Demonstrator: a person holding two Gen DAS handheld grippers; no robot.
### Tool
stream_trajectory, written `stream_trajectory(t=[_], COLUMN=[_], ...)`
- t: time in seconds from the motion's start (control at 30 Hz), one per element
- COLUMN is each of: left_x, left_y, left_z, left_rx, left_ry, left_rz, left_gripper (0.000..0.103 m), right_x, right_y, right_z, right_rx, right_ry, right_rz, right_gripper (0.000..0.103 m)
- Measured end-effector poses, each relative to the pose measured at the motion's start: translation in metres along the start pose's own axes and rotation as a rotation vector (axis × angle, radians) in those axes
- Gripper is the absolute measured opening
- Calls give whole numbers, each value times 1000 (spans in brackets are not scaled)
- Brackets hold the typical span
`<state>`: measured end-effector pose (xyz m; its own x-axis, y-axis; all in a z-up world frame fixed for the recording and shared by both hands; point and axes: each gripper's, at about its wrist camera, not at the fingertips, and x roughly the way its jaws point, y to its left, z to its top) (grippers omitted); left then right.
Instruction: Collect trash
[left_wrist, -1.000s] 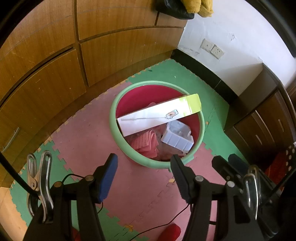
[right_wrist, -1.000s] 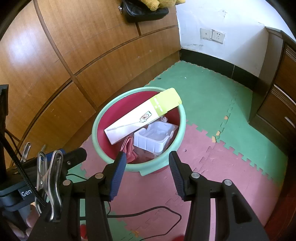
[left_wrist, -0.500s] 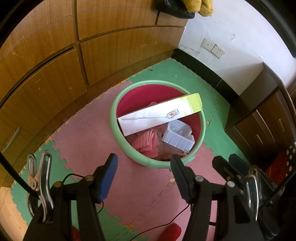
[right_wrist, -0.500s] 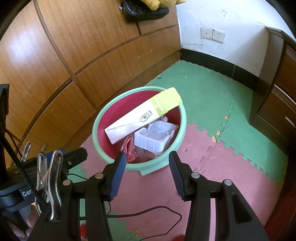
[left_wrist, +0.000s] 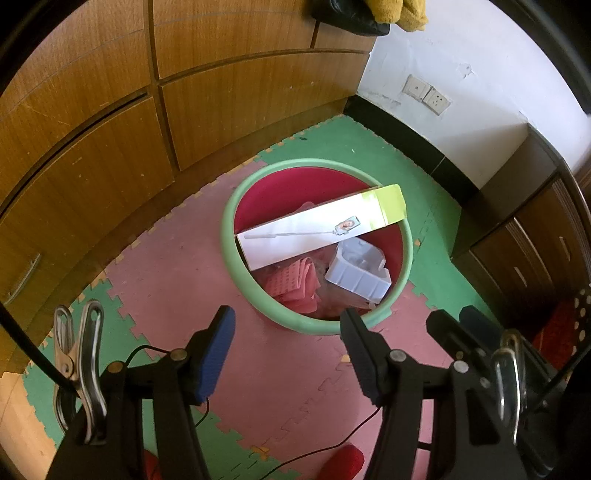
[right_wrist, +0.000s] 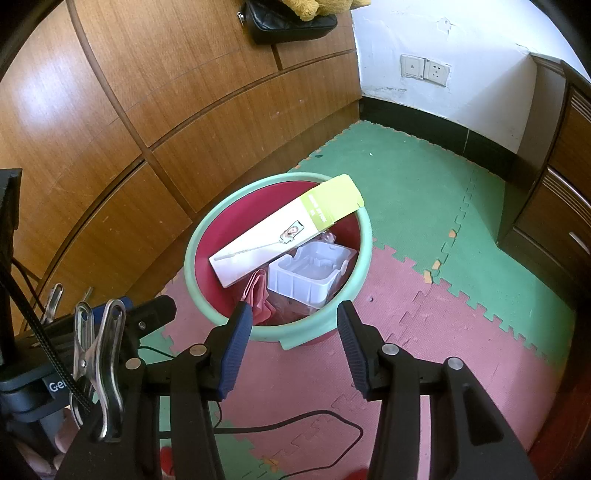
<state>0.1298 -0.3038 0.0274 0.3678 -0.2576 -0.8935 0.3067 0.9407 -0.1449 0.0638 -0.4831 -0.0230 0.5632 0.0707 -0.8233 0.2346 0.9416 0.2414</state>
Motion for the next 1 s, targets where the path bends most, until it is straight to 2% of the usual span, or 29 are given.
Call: stream_trajectory(t=[1.0], left_x=[-7], left_y=[-2], left_z=[-3], left_rx=[12], left_ry=[-6], left_rz=[25], left_gripper=[62], right_x=[1], right_y=[1], right_z=[-3], right_rx=[7], right_ry=[0], right_rz=[0], right_gripper=[49])
